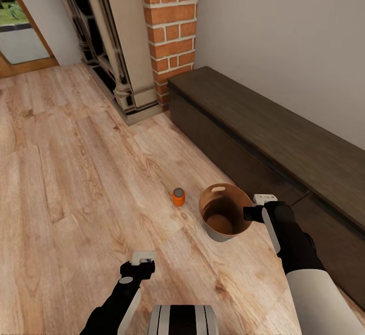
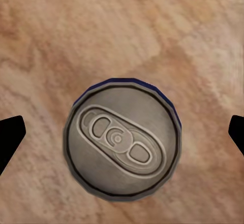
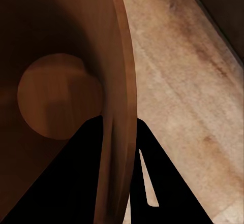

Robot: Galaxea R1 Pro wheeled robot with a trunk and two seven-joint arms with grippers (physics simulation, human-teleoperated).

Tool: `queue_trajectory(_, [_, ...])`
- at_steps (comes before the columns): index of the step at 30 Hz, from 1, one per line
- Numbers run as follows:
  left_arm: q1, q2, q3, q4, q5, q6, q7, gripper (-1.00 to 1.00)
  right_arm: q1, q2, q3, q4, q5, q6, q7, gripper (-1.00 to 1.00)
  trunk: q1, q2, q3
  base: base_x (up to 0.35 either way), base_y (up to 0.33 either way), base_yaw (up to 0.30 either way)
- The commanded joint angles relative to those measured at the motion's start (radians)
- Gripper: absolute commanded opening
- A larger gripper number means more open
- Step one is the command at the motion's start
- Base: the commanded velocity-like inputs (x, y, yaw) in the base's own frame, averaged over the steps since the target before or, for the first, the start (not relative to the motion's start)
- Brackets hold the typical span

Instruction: Put the three can of soda from the living room inside the tash can in the kitchen.

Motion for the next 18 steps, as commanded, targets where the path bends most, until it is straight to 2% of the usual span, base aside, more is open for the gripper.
queue_trajectory(1, [0.0, 0.0, 0.0, 0.0, 0.0, 0.0, 0.0, 1.0, 0.0, 0.0, 0.0, 0.0, -0.016, 0.0, 0.004, -1.0, 0.0, 0.0, -0.001, 0.0, 0.0, 0.0])
queue_trajectory(18, [0.0, 0.0, 0.0, 0.0, 0.0, 0.0, 0.0, 1.0, 0.0, 0.0, 0.0, 0.0, -0.016, 0.0, 0.004, -1.0, 0.0, 0.0, -0.028, 0.0, 0.0, 0.0])
